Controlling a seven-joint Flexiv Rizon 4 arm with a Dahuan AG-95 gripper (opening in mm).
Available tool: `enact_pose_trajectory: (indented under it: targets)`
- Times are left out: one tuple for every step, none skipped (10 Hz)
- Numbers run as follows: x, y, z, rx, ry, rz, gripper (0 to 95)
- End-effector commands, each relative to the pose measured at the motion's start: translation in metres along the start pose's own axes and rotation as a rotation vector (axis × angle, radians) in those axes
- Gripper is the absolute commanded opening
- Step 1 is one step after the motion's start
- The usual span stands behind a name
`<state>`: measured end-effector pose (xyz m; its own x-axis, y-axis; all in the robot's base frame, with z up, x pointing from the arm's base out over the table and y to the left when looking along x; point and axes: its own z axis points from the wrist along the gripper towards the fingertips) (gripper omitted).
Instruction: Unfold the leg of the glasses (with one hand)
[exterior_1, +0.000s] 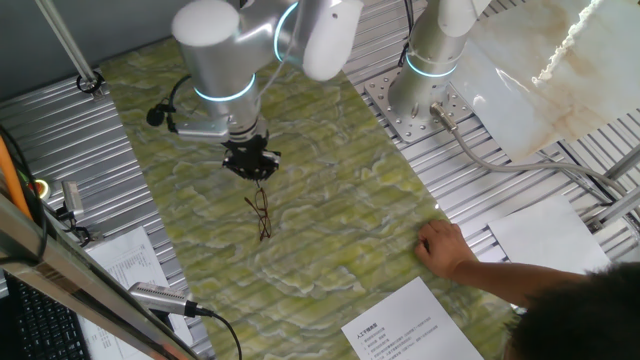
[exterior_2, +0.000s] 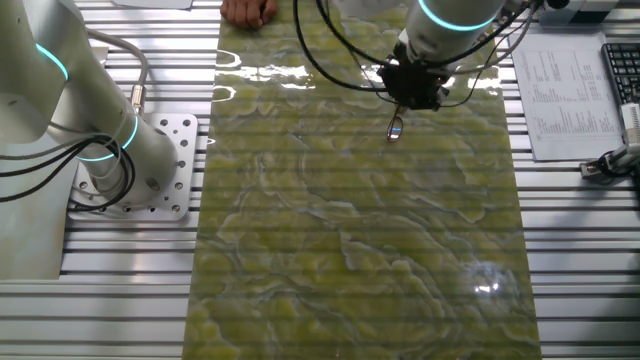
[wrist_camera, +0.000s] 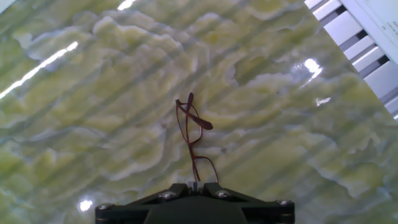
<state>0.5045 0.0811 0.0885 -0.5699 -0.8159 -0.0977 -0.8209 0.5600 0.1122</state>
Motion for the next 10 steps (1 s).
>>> enact_pose_trajectory:
  targets:
    - [0.003,0.001,0.006,0.007,0.008,0.003,19.0]
    - [0.003,0.000,0.012,0.008,0.015,0.009,19.0]
    - [0.003,0.000,0.015,0.005,0.009,0.014,19.0]
    - [0.001,0.001,0.016,0.004,0.005,0.022,19.0]
    - [0.000,0.001,0.016,0.006,0.006,0.020,19.0]
    - [-0.002,0.000,0.016,0.007,0.007,0.016,19.0]
    - [-0.006,-0.001,0.016,0.007,0.005,0.012,19.0]
    - [-0.009,-0.002,0.018,0.009,0.006,0.009,19.0]
    - [-0.011,-0.003,0.021,0.008,0.000,0.013,19.0]
    - [-0.012,-0.003,0.023,0.009,0.001,0.015,19.0]
